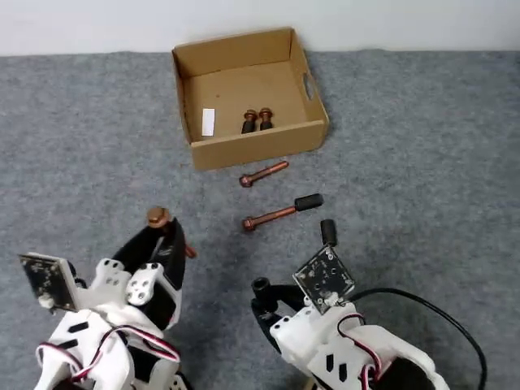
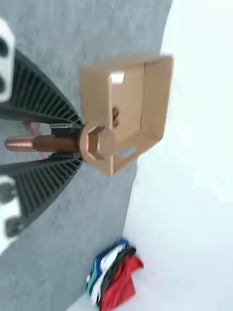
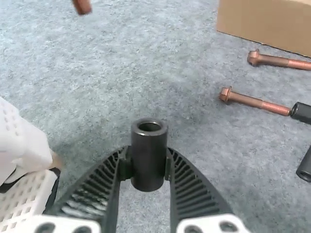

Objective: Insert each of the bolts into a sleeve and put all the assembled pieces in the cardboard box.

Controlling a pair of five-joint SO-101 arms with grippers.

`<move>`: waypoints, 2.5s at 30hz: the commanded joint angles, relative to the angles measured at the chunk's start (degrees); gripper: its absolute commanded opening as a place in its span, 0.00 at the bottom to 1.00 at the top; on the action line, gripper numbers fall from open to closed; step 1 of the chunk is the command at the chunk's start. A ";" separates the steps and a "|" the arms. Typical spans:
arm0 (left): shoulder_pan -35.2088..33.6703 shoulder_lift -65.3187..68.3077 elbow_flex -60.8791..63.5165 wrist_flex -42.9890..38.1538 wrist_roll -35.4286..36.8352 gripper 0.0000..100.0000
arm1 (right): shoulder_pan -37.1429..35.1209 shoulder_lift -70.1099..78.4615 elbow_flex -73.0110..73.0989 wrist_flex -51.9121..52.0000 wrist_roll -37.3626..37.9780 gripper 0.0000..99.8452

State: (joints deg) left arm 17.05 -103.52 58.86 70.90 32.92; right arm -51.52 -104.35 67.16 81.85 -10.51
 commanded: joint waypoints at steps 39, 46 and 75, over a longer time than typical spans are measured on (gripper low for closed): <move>21.63 0.26 2.24 7.30 2.90 0.00 | -3.65 0.48 2.46 -14.73 8.00 0.01; 21.63 0.26 2.86 13.10 1.76 0.01 | -3.47 0.48 2.37 -15.43 8.00 0.01; 7.03 23.38 -23.25 12.40 -5.54 0.22 | 8.75 0.57 3.43 -16.31 7.82 0.01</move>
State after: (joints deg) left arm 27.78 -81.01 40.13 83.56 30.02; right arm -46.86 -103.47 71.65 67.34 -2.95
